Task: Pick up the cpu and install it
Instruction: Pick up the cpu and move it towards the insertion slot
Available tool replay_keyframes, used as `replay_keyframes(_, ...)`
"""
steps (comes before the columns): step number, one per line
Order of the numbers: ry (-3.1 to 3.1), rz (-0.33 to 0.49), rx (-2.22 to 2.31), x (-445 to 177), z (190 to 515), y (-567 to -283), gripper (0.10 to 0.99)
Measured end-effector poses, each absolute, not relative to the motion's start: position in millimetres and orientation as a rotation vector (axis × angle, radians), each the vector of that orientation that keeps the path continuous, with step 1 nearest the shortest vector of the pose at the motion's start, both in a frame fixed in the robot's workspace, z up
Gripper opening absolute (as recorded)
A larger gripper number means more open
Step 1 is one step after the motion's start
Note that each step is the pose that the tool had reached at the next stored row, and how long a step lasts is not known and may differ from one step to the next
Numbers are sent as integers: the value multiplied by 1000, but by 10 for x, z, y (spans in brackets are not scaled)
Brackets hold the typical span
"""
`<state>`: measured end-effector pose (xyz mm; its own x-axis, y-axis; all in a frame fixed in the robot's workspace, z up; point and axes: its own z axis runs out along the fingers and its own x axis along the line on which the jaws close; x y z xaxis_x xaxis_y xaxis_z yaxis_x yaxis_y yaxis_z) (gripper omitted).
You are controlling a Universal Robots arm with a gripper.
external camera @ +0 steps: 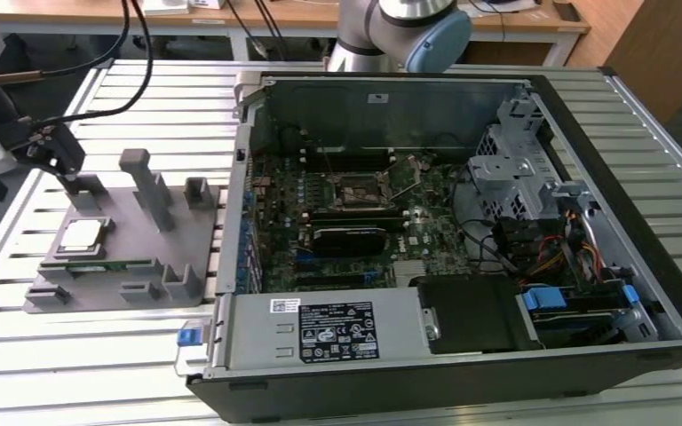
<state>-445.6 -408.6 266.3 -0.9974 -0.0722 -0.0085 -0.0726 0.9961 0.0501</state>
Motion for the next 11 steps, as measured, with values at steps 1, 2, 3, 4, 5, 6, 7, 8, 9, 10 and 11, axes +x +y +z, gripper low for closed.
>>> replay_keyframes(1, 3132, 79, -113, -4454, 2645, -4089, 878)
replay_keyframes(2, 3132, 79, -112, -4449, 2626, -4090, 878)
replay_keyframes(3, 3132, 79, -111, -4447, 2608, -4090, 878)
replay_keyframes(4, 3132, 79, -107, -4445, 2590, -4090, 878)
replay_keyframes(5, 3132, 79, -101, -4442, 2571, -4091, 878)
replay_keyframes(6, 3132, 79, -96, -4438, 2553, -4091, 878)
replay_keyframes(7, 3132, 79, -93, -4434, 2536, -4091, 878)
replay_keyframes(8, 3132, 79, -91, -4430, 2517, -4091, 878)
replay_keyframes(9, 3132, 79, -90, -4426, 2499, -4091, 878)
replay_keyframes(10, 3132, 79, -88, -4424, 2481, -4091, 878)
replay_keyframes(11, 3132, 79, -86, -4420, 2462, -4091, 878)
